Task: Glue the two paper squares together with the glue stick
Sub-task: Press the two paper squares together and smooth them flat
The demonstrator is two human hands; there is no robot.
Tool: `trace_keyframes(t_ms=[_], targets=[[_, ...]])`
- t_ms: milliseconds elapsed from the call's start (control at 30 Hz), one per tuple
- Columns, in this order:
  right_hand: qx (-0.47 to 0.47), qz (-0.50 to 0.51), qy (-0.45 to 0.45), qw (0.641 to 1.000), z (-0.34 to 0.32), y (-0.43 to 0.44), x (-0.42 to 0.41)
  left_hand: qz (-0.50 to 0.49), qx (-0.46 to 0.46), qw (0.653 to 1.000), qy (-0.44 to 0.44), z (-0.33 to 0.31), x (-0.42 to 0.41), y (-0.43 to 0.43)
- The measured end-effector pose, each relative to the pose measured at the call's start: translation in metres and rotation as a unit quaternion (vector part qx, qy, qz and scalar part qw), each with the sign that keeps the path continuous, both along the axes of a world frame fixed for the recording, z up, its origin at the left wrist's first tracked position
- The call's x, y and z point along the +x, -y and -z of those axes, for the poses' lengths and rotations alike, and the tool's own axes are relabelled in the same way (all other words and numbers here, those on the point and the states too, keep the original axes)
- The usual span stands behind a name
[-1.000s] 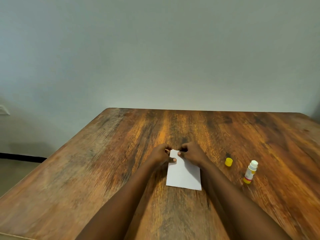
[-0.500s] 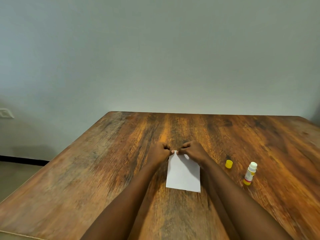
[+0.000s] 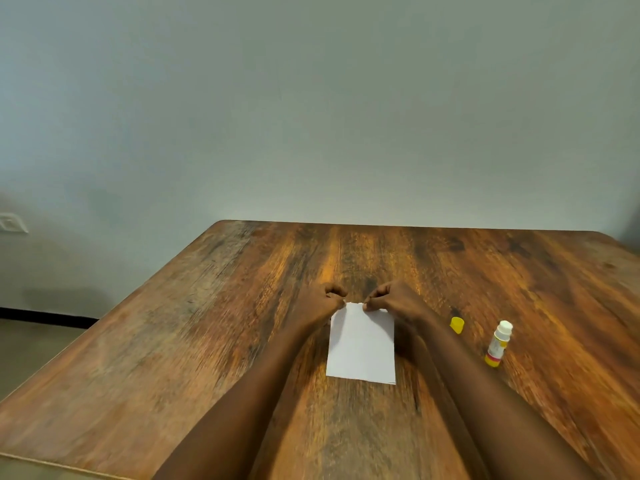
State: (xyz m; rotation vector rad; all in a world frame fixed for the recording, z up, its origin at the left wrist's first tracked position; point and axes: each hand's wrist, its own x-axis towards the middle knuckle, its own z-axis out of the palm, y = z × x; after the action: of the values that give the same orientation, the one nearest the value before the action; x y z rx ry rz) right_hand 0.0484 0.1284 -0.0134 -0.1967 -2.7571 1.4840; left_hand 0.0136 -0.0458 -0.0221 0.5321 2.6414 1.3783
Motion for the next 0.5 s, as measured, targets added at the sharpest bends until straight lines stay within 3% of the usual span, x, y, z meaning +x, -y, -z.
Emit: trace_keyframes(t_ms=[267,500], targets=[[-0.025,-0.014,0.016,0.999,0.0043,0.0018,0.0014,-0.001,-0.067,0.997,-0.041,0.0020,0.0015,-0.0065],[-0.123,0.060,0.025,0.990,0.0052,-0.0010,0.0056,-0.012,-0.063,0.998,-0.024,0.0015,0.0034,-0.0028]])
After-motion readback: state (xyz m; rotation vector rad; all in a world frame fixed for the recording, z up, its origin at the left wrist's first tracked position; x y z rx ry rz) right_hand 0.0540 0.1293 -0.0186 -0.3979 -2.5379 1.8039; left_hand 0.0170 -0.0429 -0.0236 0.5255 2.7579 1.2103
